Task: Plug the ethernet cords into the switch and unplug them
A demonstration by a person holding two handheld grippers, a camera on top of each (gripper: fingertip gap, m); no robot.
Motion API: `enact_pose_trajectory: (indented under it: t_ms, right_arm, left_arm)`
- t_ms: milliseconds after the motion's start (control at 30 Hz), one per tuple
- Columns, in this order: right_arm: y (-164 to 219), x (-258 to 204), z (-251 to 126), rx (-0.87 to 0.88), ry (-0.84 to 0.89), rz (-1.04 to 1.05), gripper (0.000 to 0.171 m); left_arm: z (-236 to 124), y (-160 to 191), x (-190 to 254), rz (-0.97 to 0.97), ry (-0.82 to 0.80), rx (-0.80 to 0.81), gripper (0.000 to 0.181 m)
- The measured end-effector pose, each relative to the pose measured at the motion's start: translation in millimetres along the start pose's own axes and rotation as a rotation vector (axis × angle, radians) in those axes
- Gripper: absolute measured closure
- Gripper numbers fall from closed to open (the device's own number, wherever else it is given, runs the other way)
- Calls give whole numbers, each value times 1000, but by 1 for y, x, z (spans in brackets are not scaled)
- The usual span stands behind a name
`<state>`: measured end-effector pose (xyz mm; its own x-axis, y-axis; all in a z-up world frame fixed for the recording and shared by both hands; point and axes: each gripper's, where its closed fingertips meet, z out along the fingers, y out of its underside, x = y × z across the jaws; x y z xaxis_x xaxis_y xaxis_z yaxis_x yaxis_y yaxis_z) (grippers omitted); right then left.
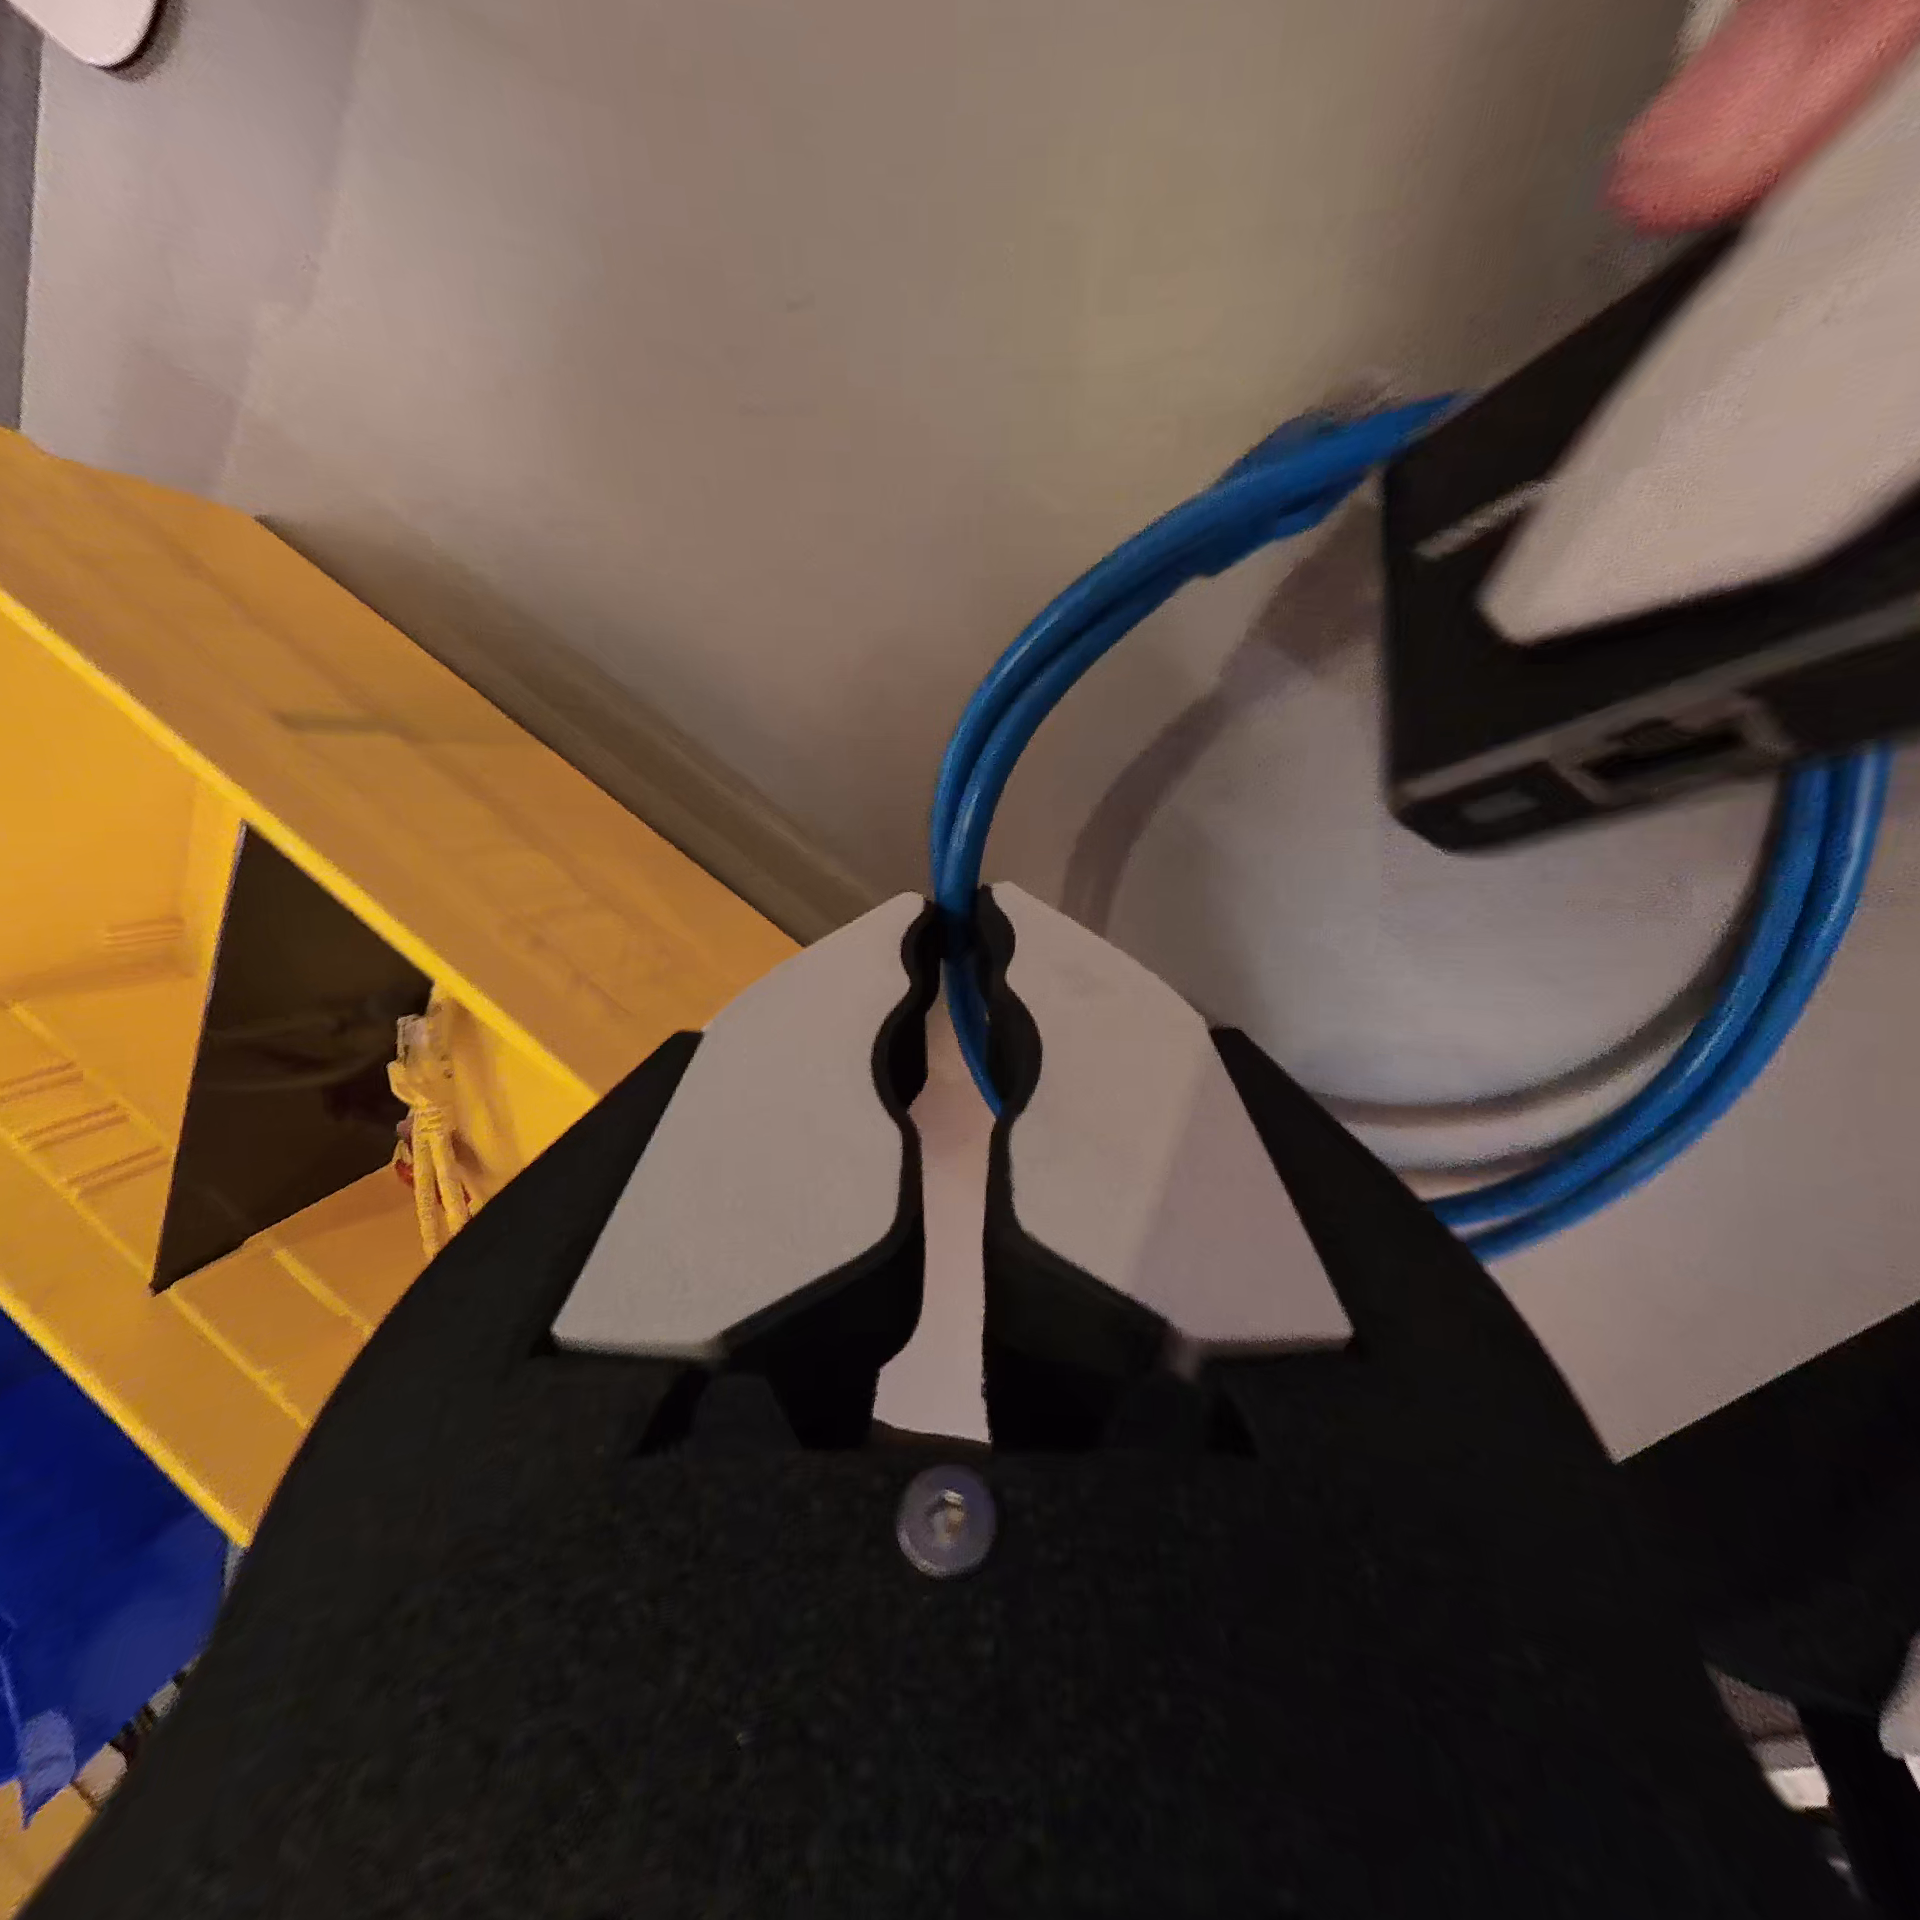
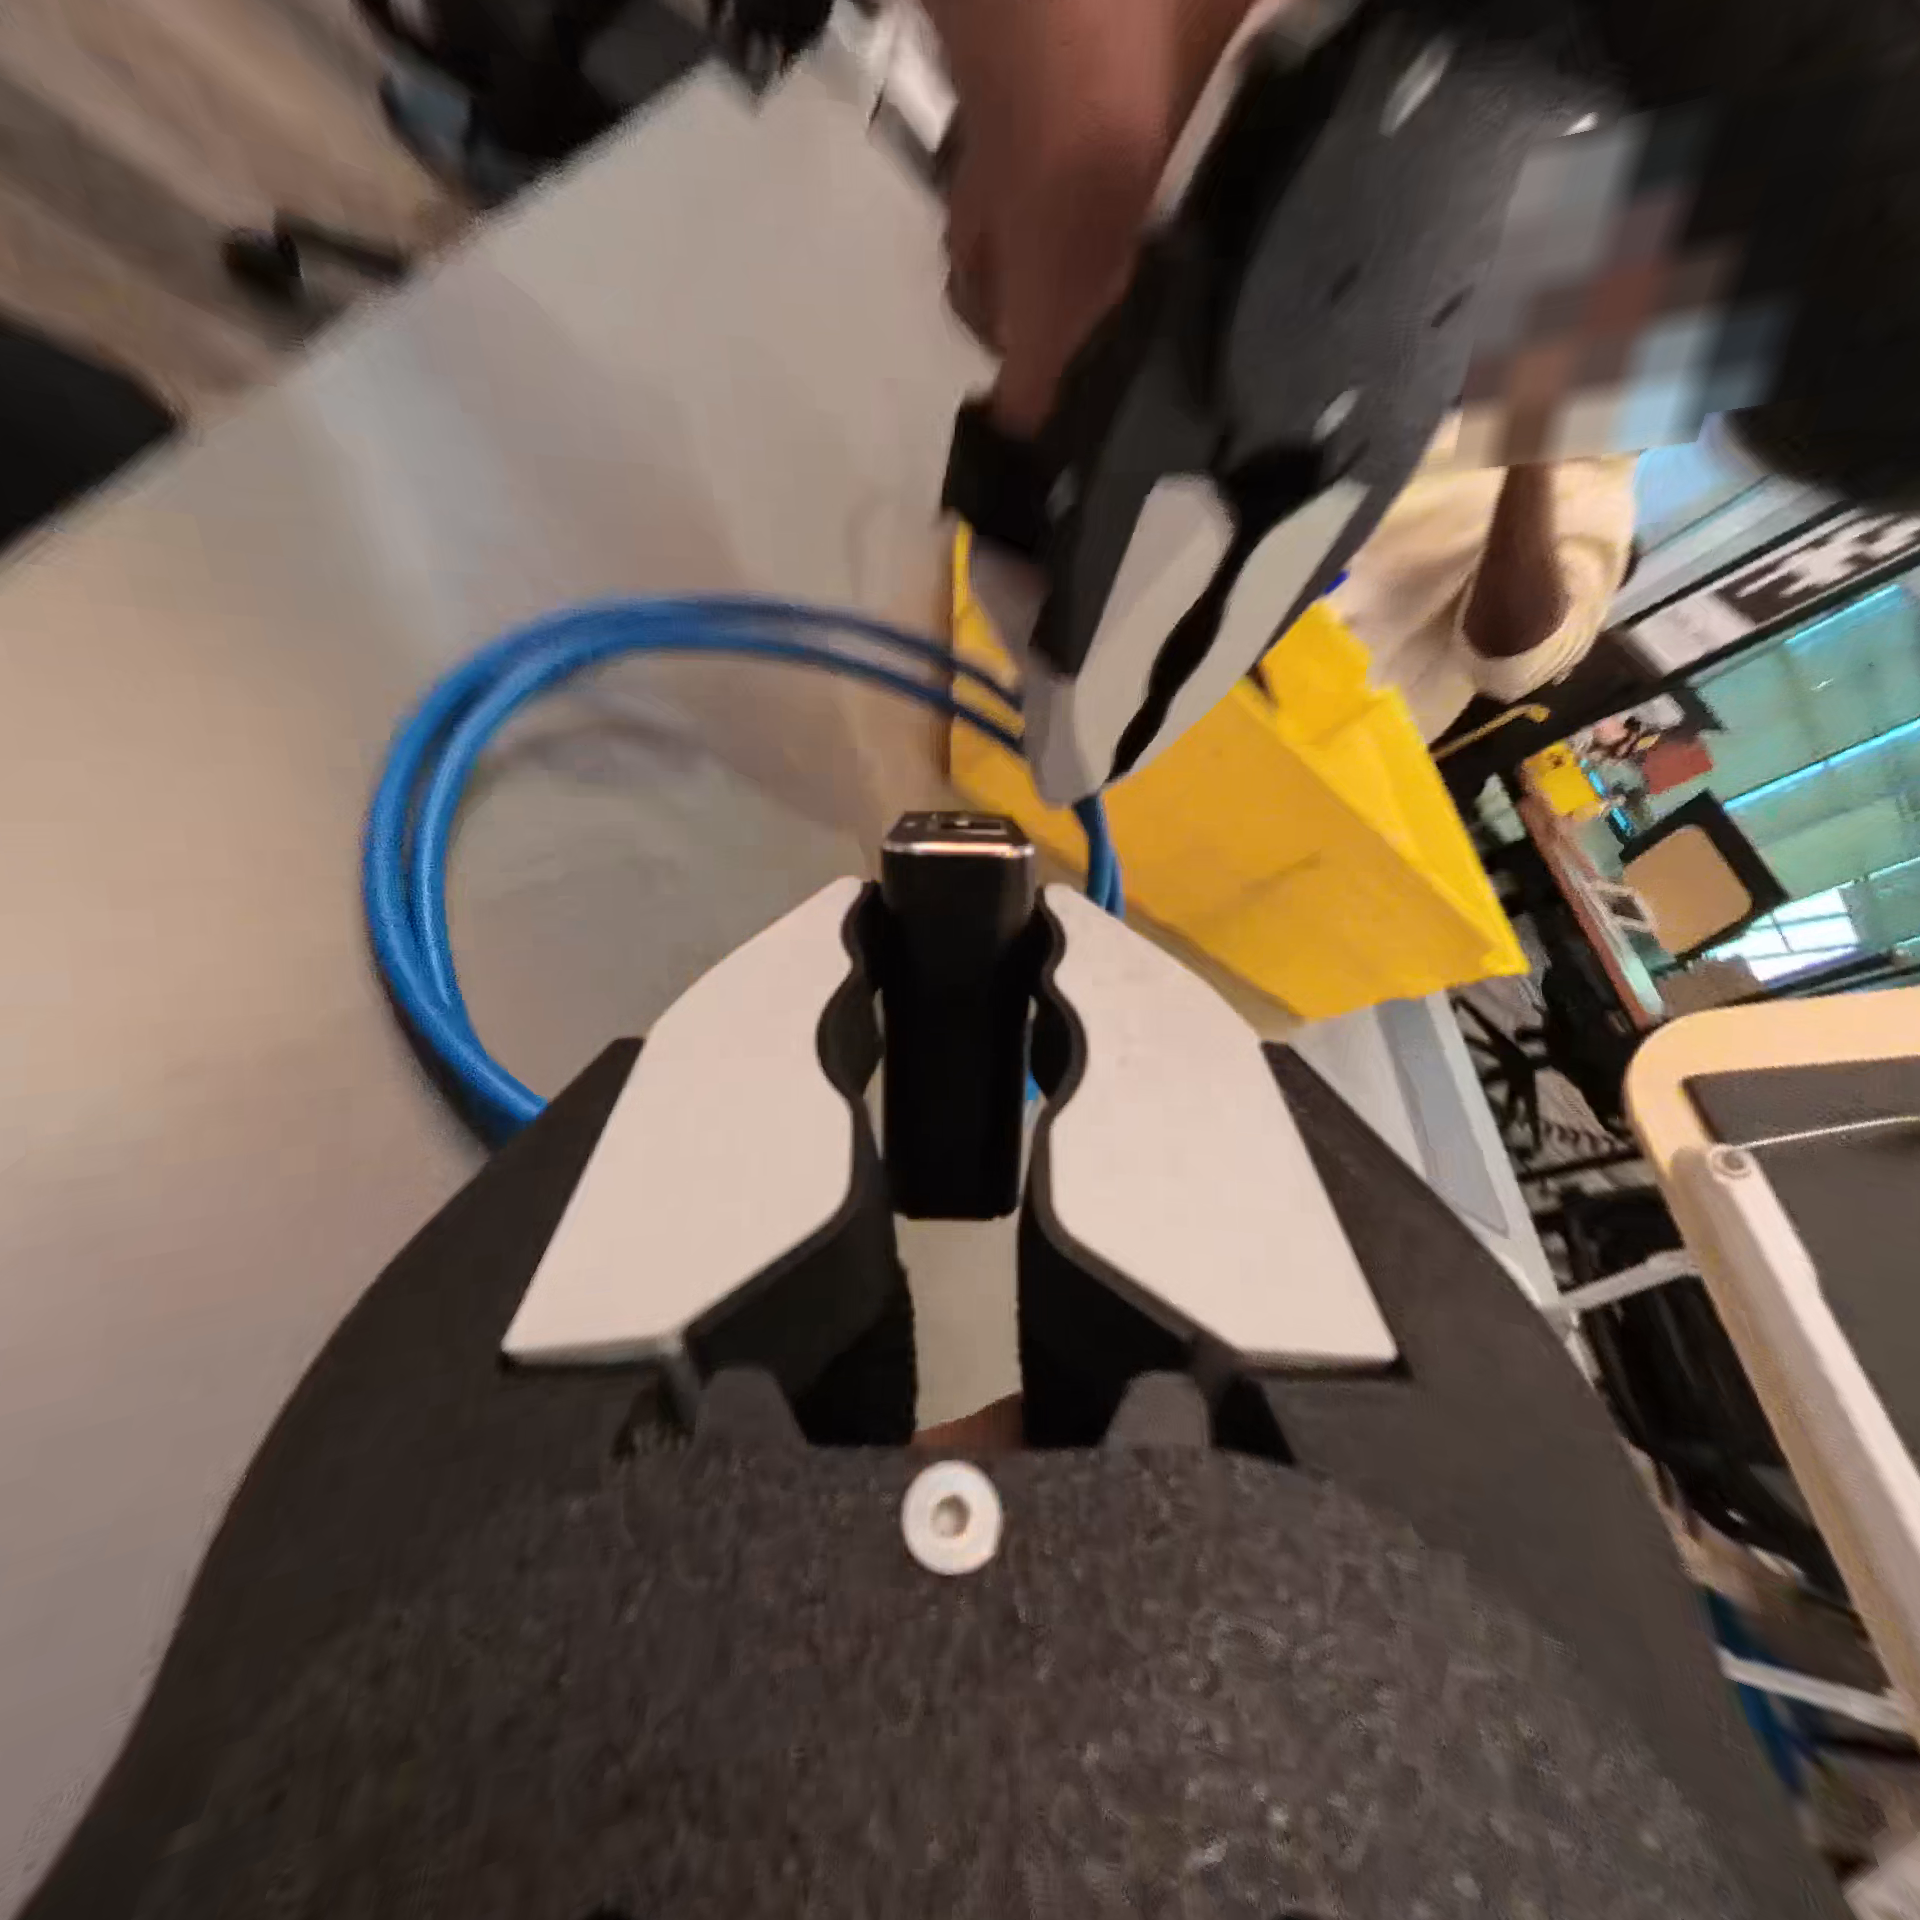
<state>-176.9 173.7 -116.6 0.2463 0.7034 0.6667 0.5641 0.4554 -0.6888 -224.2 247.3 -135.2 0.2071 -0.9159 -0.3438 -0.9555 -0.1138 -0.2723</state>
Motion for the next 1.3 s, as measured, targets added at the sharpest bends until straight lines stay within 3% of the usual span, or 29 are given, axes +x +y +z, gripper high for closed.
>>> enact_pose_trajectory:
  t_ms: [233,400,467,733,833,967,1200,1300]
  right_arm:
    - [74,11,2,-258,-3,57,145]
    - [88,22,-1,-286,26,136,145]
    - [90,23,-1,-295,33,140,145]
    - [91,25,-2,-293,50,114,145]
    - [82,32,-4,-226,80,143,145]
    - [66,58,-15,-107,204,199,146]
    - [55,89,-34,-28,411,183,145]
    - [55,91,-35,-15,429,190,145]
  left_arm:
    - [-9,2,23,50,100,65,175]
    - [-44,-4,19,-130,185,265,176]
    - [-50,4,11,-242,147,316,176]
    - [11,68,68,-630,232,208,171]
    - [9,65,71,-505,184,244,151]
    - [-9,38,45,-264,36,411,142]
    - [0,-17,37,-18,83,510,147]
    - [23,-35,29,35,38,388,156]
